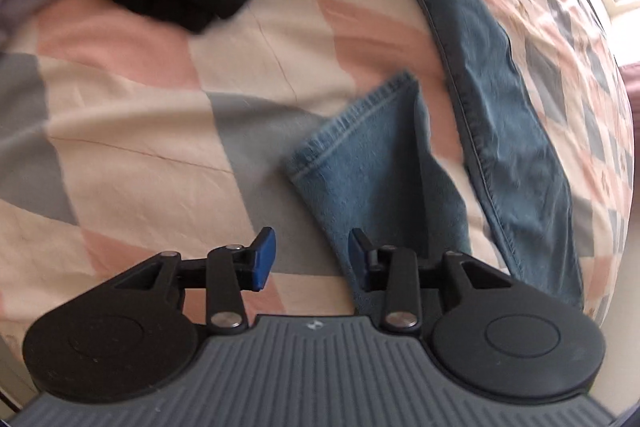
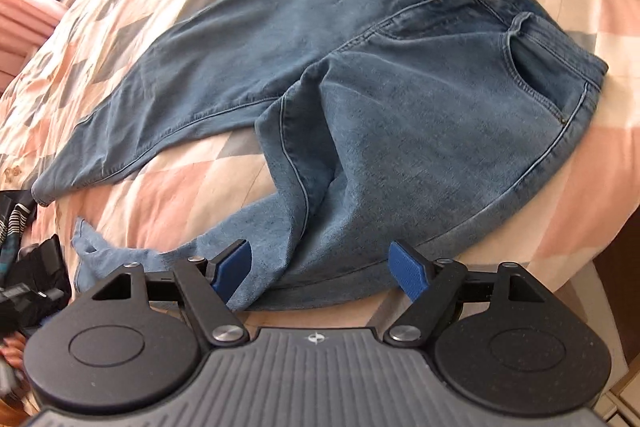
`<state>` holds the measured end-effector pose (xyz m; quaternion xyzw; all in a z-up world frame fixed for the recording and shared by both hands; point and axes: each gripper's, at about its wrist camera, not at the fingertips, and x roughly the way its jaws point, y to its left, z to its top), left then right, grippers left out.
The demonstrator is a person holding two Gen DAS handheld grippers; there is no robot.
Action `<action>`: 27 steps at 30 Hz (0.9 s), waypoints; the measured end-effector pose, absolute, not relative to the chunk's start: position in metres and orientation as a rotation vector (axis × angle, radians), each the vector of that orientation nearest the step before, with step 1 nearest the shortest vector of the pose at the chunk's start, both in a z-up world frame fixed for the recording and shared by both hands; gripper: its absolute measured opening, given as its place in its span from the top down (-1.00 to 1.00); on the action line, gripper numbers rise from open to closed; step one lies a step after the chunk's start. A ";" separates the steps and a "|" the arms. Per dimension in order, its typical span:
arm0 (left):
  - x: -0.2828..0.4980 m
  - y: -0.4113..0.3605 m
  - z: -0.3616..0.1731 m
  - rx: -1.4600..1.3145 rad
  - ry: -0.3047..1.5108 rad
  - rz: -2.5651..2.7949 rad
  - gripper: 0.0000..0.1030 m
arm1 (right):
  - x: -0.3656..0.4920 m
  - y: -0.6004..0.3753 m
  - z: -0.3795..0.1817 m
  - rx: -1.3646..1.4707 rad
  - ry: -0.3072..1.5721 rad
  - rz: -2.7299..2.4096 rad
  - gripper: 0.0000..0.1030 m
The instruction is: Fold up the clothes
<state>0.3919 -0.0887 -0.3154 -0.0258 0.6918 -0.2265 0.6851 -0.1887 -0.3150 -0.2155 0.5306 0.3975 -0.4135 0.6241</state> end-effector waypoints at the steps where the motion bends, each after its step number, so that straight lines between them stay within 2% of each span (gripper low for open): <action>1: 0.392 -0.093 -0.318 -0.066 1.543 -0.526 0.30 | -0.185 -0.315 -0.216 1.210 0.922 -0.939 -0.52; 3: 0.393 -0.104 -0.324 -0.061 1.531 -0.548 0.16 | -0.179 -0.316 -0.217 1.194 0.941 -0.917 -0.51; 5: 0.391 -0.104 -0.320 -0.028 1.523 -0.546 0.22 | -0.170 -0.314 -0.217 1.173 0.962 -0.893 -0.52; 6: 0.390 -0.104 -0.318 -0.011 1.519 -0.545 0.31 | -0.165 -0.312 -0.217 1.163 0.971 -0.880 -0.51; 7: 0.390 -0.104 -0.316 0.006 1.515 -0.543 0.49 | -0.159 -0.310 -0.217 1.148 0.980 -0.869 -0.52; 8: 0.389 -0.104 -0.314 0.022 1.511 -0.542 0.76 | -0.153 -0.308 -0.217 1.132 0.990 -0.860 -0.52; 9: 0.388 -0.104 -0.312 0.039 1.506 -0.541 0.78 | -0.147 -0.306 -0.217 1.108 1.004 -0.852 -0.52; 10: 0.387 -0.104 -0.310 0.055 1.502 -0.539 0.94 | -0.142 -0.304 -0.216 1.078 1.018 -0.842 -0.52; 13: 0.384 -0.103 -0.303 0.105 1.488 -0.536 0.98 | -0.128 -0.298 -0.211 0.975 1.059 -0.812 -0.51; 16: 0.383 -0.067 -0.255 0.092 1.466 -0.556 0.99 | -0.116 -0.293 -0.208 0.875 1.092 -0.786 -0.51; 20: 0.391 -0.022 -0.175 -0.063 1.440 -0.607 0.99 | -0.107 -0.291 -0.208 0.811 1.120 -0.746 -0.52; 23: 0.411 -0.020 -0.137 -0.135 1.368 -0.572 1.00 | -0.103 -0.294 -0.206 0.813 1.116 -0.721 -0.51; 25: 0.434 -0.043 -0.133 -0.099 1.276 -0.499 0.98 | -0.097 -0.293 -0.207 0.801 1.116 -0.708 -0.51; 27: 0.457 -0.061 -0.146 -0.068 1.268 -0.429 0.85 | -0.092 -0.291 -0.208 0.786 1.124 -0.693 -0.52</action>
